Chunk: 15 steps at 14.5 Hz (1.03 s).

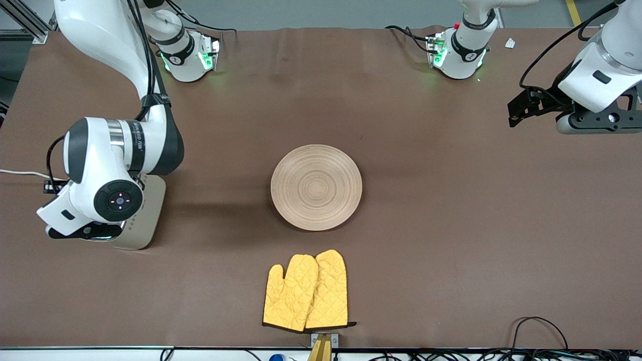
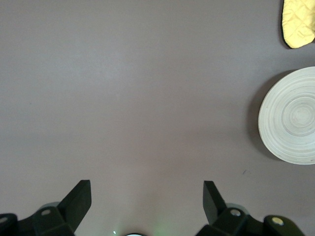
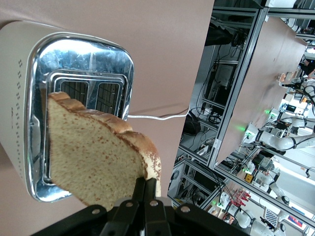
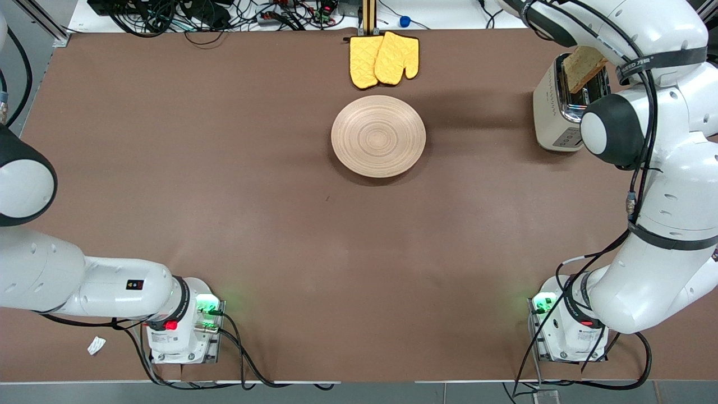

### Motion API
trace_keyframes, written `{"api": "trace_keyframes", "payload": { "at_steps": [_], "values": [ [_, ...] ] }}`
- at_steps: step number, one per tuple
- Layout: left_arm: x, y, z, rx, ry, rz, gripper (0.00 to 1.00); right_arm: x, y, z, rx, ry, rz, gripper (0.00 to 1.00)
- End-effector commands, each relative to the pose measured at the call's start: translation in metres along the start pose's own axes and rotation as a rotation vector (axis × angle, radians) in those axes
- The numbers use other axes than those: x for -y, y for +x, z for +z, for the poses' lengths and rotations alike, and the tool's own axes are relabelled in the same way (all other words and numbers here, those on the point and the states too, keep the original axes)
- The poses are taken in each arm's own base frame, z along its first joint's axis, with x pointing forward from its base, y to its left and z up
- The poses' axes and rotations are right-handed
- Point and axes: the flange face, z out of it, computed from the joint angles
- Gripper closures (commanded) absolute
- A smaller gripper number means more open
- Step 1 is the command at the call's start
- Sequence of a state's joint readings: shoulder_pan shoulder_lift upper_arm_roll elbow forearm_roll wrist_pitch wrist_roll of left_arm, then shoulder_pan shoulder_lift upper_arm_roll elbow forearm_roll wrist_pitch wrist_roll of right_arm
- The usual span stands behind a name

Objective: Move plate and put bread in toaster
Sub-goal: 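Lower the bread into the toaster slot with the right gripper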

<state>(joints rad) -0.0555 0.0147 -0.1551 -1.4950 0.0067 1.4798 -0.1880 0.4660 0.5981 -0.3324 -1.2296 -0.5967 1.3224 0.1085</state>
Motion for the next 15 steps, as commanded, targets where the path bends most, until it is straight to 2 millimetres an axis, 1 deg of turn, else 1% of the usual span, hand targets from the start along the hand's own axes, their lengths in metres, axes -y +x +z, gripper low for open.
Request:
{"api": "trace_keyframes", "payload": {
  "at_steps": [1,3,6,9,13,14,15],
  "values": [
    [0.000,0.000,-0.001,-0.008,-0.011,0.006,0.00,0.000,0.001,0.006,0.001,-0.023,0.026,1.00],
    [-0.001,0.000,-0.001,-0.008,-0.011,0.007,0.00,-0.003,0.004,0.014,0.010,-0.022,0.037,1.00],
    [-0.002,-0.001,-0.002,-0.010,-0.011,0.010,0.00,0.006,0.007,0.025,0.016,-0.027,0.048,1.00],
    [-0.002,-0.001,-0.001,-0.007,-0.010,0.012,0.00,0.007,0.008,0.028,0.022,-0.028,0.048,1.00],
    [-0.002,0.000,0.000,-0.005,-0.010,0.014,0.00,0.017,0.009,0.039,0.037,-0.029,0.072,0.99],
    [-0.002,0.000,0.000,-0.005,-0.010,0.014,0.00,0.017,0.010,0.040,0.040,-0.020,0.071,0.98],
    [-0.002,0.000,0.000,-0.005,-0.010,0.014,0.00,0.016,0.010,0.043,0.046,-0.013,0.074,0.94]
  ]
}}
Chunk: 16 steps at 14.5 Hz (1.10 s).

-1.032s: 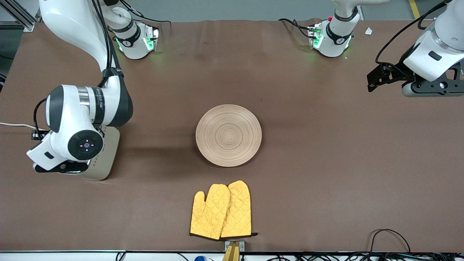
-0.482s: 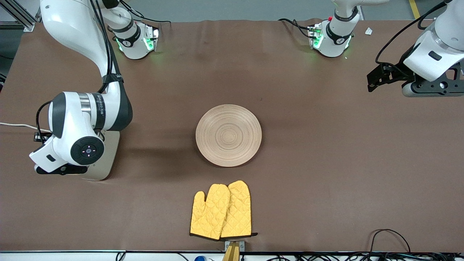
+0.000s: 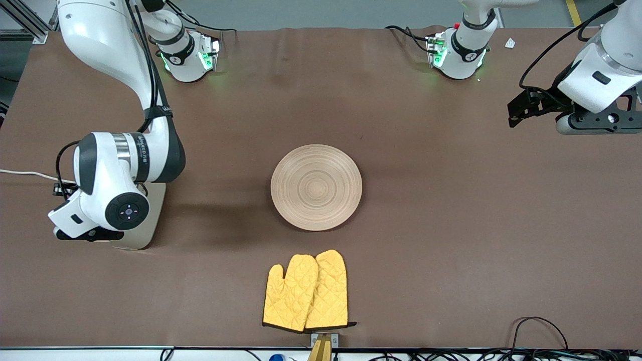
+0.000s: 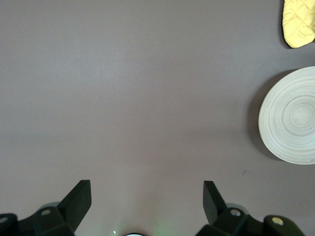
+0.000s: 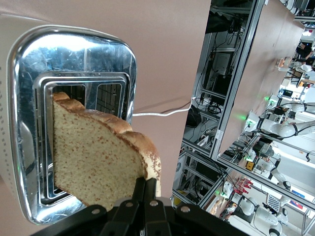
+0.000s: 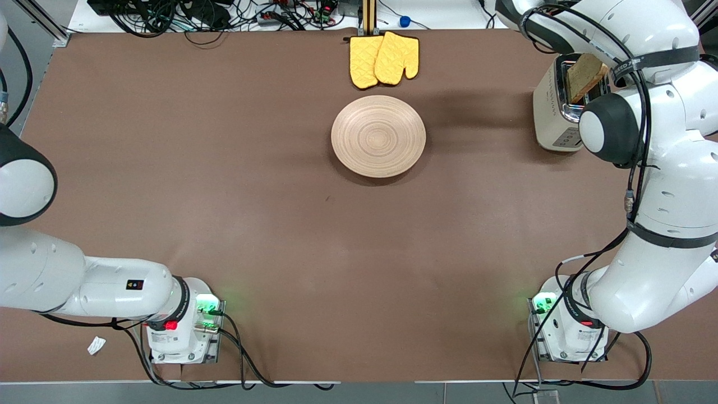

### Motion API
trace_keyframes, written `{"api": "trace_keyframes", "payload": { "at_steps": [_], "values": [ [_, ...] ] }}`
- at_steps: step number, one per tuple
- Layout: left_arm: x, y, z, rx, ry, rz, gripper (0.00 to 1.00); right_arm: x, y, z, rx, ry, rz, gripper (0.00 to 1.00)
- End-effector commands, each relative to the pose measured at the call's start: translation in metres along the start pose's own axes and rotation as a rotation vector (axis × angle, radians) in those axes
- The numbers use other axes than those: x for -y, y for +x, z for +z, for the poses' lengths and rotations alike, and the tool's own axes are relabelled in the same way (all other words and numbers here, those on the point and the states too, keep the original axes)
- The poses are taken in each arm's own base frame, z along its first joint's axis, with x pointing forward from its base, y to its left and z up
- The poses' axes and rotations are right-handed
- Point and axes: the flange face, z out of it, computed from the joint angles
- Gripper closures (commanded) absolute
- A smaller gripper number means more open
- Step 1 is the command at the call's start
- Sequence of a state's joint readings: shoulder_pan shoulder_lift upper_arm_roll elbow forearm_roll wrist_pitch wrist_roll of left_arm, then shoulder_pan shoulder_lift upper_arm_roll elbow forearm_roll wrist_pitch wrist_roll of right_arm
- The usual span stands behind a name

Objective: Move plate and put bread in toaster
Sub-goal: 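Lower the bread into the toaster slot with the right gripper, then open the right gripper and raise it away from the toaster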

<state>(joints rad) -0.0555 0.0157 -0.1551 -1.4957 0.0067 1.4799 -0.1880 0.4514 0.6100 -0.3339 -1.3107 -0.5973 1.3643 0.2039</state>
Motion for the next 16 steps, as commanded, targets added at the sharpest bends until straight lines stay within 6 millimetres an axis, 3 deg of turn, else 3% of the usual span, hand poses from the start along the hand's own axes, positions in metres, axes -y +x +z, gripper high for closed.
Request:
{"api": "trace_keyframes", "payload": {
  "at_steps": [1,2,3,6,9,13,16],
  "values": [
    [-0.002,0.000,-0.001,-0.007,-0.011,0.013,0.00,-0.006,-0.001,0.007,0.006,0.006,0.023,0.76],
    [-0.002,0.000,-0.001,-0.007,-0.011,0.013,0.00,-0.010,0.001,0.009,0.009,0.014,0.029,0.41],
    [-0.002,0.000,-0.001,-0.007,-0.011,0.013,0.00,-0.012,0.001,0.011,0.015,0.038,0.031,0.21],
    [-0.002,0.000,-0.001,-0.007,-0.011,0.013,0.00,-0.023,0.000,0.010,0.022,0.148,0.025,0.00],
    [-0.001,0.000,-0.001,-0.007,-0.011,0.015,0.00,-0.069,-0.013,0.007,-0.002,0.447,0.030,0.00],
    [-0.001,0.000,-0.001,-0.007,-0.011,0.015,0.00,-0.131,-0.032,0.017,-0.038,0.787,0.007,0.00],
    [0.000,0.000,-0.001,-0.007,-0.011,0.015,0.00,-0.157,-0.059,0.010,-0.136,0.928,0.050,0.00]
  ]
}}
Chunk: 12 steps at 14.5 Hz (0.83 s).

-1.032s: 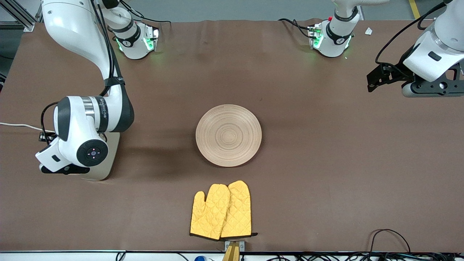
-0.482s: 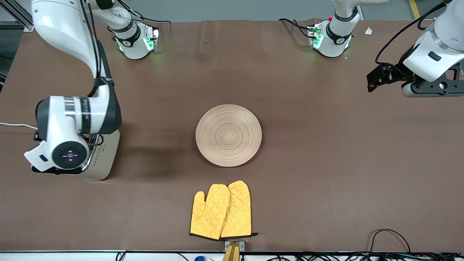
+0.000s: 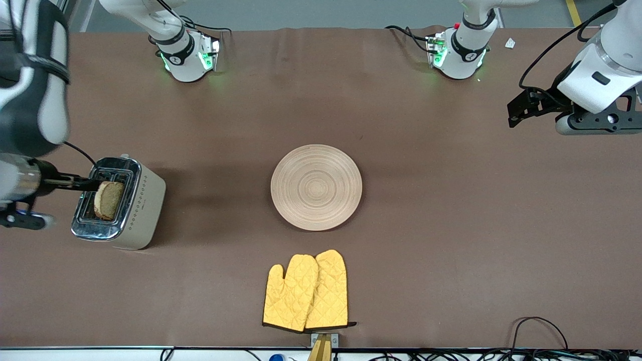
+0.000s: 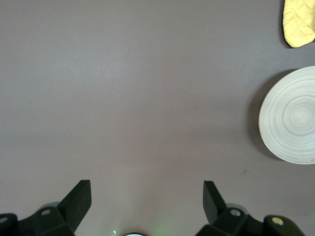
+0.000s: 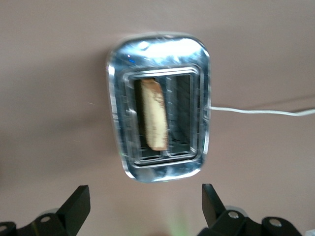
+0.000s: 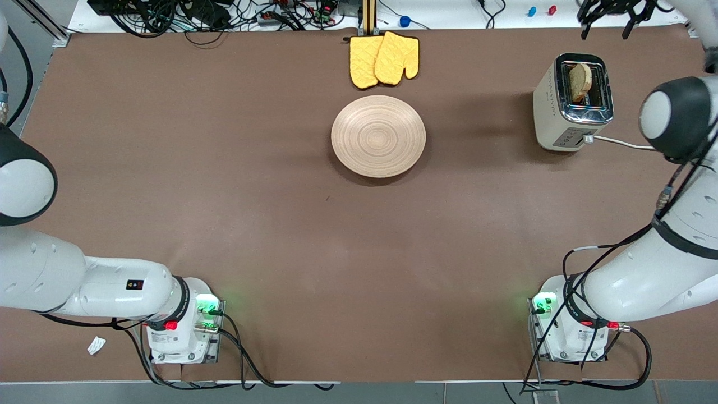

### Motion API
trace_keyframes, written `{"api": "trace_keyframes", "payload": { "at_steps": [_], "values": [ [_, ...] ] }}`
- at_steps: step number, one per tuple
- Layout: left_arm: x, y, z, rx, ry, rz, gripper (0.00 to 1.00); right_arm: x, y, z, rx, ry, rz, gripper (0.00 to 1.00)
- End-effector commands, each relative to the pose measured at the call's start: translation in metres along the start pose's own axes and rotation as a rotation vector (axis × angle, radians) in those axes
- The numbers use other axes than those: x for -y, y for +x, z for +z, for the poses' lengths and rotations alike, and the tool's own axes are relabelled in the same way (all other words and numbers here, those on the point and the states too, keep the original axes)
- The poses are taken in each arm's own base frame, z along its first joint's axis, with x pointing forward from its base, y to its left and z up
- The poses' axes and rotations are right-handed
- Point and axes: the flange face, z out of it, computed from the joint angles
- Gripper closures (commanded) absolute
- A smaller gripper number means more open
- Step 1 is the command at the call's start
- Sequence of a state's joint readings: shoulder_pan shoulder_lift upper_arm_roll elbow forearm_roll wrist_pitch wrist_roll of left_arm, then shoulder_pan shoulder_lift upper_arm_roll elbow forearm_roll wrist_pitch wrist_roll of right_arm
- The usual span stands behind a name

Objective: Move plate and put bread in toaster
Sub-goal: 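Open the right gripper and raise it away from the toaster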

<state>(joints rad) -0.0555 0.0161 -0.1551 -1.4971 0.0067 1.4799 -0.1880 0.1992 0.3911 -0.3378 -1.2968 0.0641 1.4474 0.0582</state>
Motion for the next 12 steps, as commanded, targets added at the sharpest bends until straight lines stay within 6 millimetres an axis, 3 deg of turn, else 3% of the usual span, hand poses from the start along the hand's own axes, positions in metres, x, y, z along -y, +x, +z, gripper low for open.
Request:
{"api": "trace_keyframes", "payload": {
  "at_steps": [1,4,6,12],
  "values": [
    [0.000,0.000,-0.001,-0.009,-0.011,0.015,0.00,-0.005,-0.038,-0.017,-0.108,0.119,-0.020,0.00],
    [0.000,0.000,-0.001,-0.009,-0.009,0.015,0.00,-0.015,-0.075,-0.028,-0.205,0.165,-0.032,0.00],
    [0.001,0.000,-0.002,-0.010,-0.010,0.013,0.00,-0.021,-0.092,-0.050,-0.243,0.178,-0.044,0.00],
    [0.001,0.000,-0.001,-0.007,-0.009,0.013,0.00,-0.044,-0.104,-0.101,-0.276,0.158,-0.079,0.00]
  ]
}}
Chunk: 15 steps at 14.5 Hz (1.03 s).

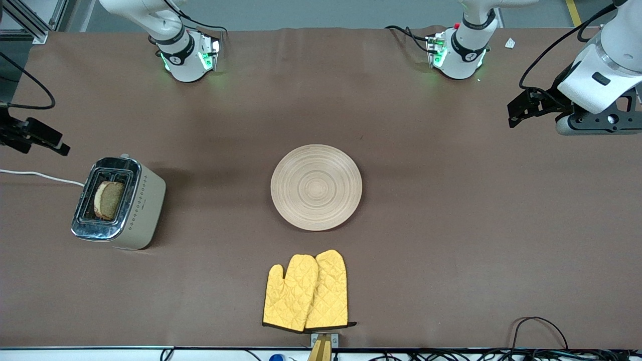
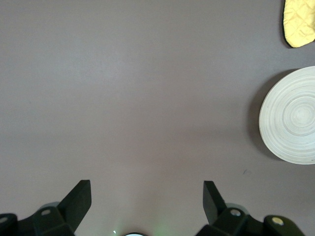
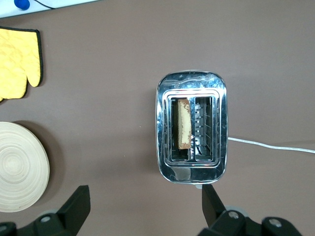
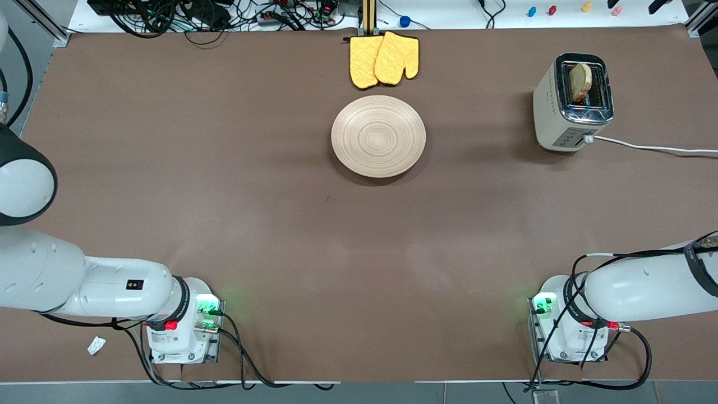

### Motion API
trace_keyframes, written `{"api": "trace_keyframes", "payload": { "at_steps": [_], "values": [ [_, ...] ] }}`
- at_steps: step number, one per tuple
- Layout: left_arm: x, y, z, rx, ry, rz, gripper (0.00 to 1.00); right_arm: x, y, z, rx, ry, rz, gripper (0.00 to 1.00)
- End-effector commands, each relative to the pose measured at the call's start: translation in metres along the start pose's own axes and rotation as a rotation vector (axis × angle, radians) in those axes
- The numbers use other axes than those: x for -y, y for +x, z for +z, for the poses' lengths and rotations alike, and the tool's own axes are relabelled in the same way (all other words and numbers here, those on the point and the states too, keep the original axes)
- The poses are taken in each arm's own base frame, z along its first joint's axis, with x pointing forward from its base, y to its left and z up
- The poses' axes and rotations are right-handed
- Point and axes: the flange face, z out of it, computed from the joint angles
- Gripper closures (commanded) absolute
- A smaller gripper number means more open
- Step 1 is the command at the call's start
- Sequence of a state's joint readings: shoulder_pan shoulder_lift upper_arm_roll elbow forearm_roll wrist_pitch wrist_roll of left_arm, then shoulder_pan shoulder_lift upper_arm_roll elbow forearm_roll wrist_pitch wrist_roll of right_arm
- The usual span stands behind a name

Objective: Move plate and put bread in toaster
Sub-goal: 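Open the right gripper and raise it away from the toaster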

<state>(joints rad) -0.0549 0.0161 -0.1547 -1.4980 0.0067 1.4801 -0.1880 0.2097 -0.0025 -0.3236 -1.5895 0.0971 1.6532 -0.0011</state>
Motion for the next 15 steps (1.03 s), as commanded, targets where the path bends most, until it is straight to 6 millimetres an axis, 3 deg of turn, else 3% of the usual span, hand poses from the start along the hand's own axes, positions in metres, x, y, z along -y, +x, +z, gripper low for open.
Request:
{"api": "trace_keyframes", "payload": {
  "at_steps": [1,7,15],
  "values": [
    [0.001,0.000,-0.002,-0.008,-0.009,0.013,0.00,-0.008,0.001,-0.020,0.003,-0.014,0.004,0.00],
    [0.005,0.000,-0.002,-0.005,-0.009,0.007,0.00,0.004,-0.004,-0.026,0.029,-0.090,-0.049,0.00],
    [0.006,-0.001,-0.006,-0.011,-0.008,0.008,0.00,0.003,-0.005,-0.025,0.032,-0.086,-0.046,0.00]
  ]
}}
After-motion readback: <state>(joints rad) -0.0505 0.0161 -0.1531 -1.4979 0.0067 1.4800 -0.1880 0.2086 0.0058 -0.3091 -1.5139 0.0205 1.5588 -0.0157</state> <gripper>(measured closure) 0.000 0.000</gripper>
